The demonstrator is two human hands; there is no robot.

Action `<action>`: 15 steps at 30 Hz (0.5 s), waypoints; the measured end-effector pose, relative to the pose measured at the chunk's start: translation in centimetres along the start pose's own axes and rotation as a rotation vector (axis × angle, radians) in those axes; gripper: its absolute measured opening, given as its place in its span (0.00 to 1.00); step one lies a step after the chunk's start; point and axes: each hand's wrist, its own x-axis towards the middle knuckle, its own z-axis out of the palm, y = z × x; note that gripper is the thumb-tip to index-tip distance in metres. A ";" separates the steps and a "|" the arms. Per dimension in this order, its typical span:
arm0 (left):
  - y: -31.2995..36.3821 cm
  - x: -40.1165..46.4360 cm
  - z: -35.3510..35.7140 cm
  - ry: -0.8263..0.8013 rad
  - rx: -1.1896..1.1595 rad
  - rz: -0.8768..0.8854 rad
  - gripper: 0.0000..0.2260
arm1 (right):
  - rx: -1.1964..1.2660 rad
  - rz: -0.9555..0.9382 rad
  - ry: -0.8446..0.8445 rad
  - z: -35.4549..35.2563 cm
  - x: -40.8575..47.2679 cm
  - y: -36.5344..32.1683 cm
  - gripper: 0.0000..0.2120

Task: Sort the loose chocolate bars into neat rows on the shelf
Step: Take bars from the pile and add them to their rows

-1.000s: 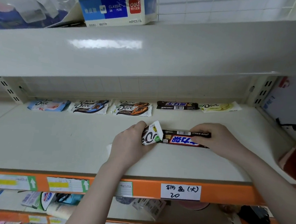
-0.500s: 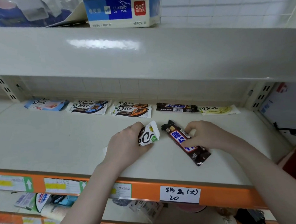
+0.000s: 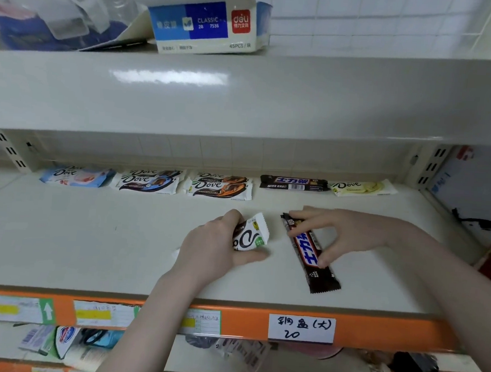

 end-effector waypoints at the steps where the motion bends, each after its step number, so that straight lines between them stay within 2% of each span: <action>1: -0.1 0.0 0.1 -0.010 0.005 0.013 0.25 | -0.034 0.005 0.028 0.0 0.0 0.0 0.28; 6: -0.3 -0.2 0.6 -0.004 0.030 0.029 0.21 | -0.371 0.065 0.248 1.6 -0.3 0.0 0.25; 8: -0.3 -0.4 0.7 0.016 0.040 0.018 0.20 | -0.432 0.071 0.318 2.0 -0.6 0.0 0.24; 9: -0.3 -0.5 0.8 0.027 0.046 0.012 0.21 | -0.398 0.058 0.312 2.1 -0.8 0.2 0.24; 13: -0.3 -0.6 0.8 0.052 0.064 0.004 0.22 | 0.002 0.041 0.170 2.0 -1.8 0.8 0.26; 15: -0.3 -0.6 0.9 0.054 0.070 0.004 0.22 | -0.007 0.042 0.182 1.9 -1.9 1.1 0.27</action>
